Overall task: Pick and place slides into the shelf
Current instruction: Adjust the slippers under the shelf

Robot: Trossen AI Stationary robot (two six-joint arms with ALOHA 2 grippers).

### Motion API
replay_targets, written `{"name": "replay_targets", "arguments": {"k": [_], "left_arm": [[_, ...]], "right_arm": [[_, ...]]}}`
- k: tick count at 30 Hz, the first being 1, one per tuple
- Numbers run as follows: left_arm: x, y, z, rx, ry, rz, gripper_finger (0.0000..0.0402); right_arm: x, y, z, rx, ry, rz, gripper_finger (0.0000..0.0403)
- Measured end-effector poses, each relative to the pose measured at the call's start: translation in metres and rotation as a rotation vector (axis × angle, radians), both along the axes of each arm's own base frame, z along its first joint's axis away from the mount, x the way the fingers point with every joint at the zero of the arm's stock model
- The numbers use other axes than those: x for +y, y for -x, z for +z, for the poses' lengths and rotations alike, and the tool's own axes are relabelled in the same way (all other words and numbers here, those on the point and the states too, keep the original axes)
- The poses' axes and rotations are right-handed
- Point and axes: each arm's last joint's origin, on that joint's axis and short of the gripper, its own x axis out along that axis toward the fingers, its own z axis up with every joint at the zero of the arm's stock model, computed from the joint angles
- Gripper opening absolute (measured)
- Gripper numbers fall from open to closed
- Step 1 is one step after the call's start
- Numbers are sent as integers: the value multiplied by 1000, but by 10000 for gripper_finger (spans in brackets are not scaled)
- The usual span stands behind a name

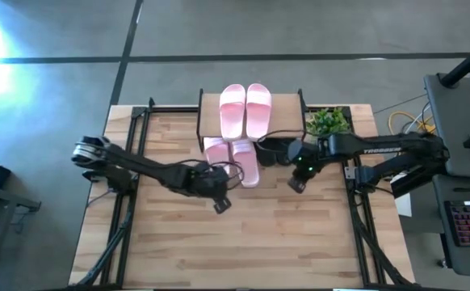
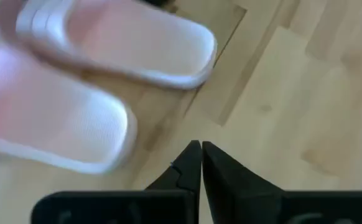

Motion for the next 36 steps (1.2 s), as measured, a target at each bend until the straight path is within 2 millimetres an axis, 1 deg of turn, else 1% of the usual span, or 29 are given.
{"name": "replay_targets", "arguments": {"k": [2,4,7,9,11,14,19,25,27,32,36], "left_arm": [[-2,15,0,-33,73,86,0],[-3,29,-5,-70,148,186,0],[-7,44,-20,-171,269,314,0],[-10,51,-31,-261,342,375,0],[-12,55,-41,-351,399,419,0],[-10,59,-58,-417,403,475,0],[-6,60,-77,-413,363,524,0],[-2,59,-93,-379,328,546,0],[-2,54,-94,-395,337,547,0],[-1,56,-98,-387,330,553,0],[2,58,-100,-385,323,562,0]], "right_arm": [[2,-7,-14,-83,-39,-62,9],[3,-14,-26,-191,-66,-136,9],[6,-21,-38,-350,-65,-232,9],[9,-23,-43,-416,-42,-279,9],[11,-21,-49,-419,-20,-300,9],[17,-21,-58,-387,-5,-294,9],[27,-30,-77,-334,-2,-255,9],[35,-59,-96,-359,6,-213,9],[35,-68,-103,-329,39,-194,9],[37,-92,-114,-305,93,-116,9],[38,-111,-117,-314,147,-51,9]]}}
